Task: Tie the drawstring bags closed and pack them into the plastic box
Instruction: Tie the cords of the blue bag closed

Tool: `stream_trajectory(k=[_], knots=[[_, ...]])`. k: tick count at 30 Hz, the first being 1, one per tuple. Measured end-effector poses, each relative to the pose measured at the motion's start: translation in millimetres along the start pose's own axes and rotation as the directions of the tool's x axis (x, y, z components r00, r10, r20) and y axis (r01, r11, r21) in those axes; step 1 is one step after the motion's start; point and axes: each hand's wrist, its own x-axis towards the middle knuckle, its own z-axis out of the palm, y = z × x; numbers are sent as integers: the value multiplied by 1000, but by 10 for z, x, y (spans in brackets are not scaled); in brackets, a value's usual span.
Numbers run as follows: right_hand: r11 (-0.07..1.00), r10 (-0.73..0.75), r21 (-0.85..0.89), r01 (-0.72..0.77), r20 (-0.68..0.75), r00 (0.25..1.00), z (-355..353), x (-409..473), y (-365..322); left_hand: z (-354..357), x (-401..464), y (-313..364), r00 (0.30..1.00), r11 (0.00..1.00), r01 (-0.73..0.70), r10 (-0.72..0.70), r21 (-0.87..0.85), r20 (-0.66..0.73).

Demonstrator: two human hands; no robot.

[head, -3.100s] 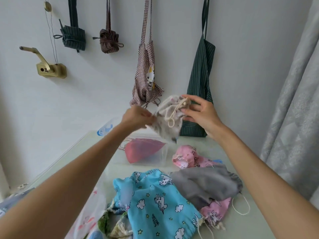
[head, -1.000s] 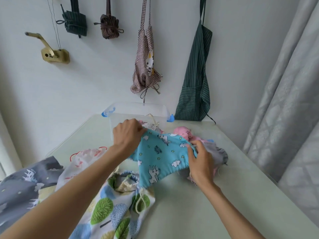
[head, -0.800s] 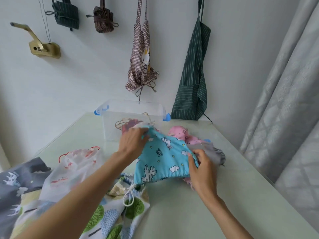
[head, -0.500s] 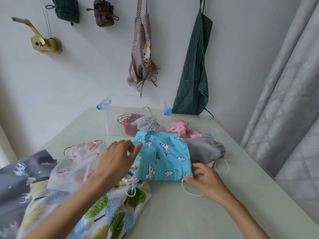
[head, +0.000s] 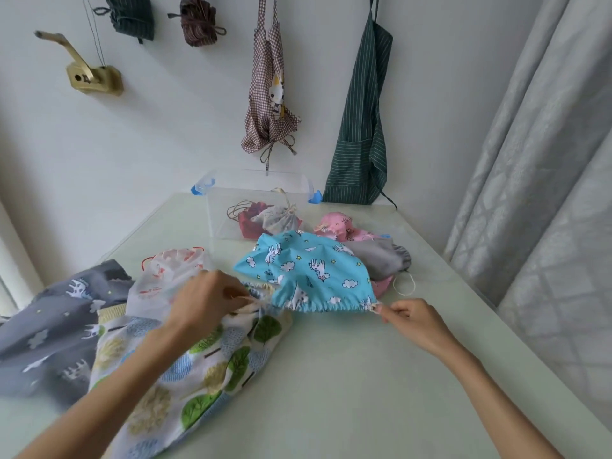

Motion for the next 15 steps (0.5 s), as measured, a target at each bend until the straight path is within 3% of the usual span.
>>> stream_trajectory(k=[5,8,10,12,14,15], knots=[[987,-18,160,16,11,1000,-281,-52,163,-246,92,-223,993,993,66,-55,101,-108],[994,70,95,-57,-132,989,-517,-74,404,-394,55,-431,975,973,176,-151,150,-163],[996,88,45,-82,-150,985,-547,-97,412,-412,26,-450,977,965,183,-156,189,-148],[997,73,19,-72,-96,993,-475,-66,321,-377,48,-375,993,978,114,-109,172,-37],[998,67,-8,-67,23,997,-404,-52,182,-413,102,-262,970,997,49,-63,66,234],[994,83,-83,-77,71,994,-401,-52,112,-471,131,-189,919,998,53,-55,16,392]])
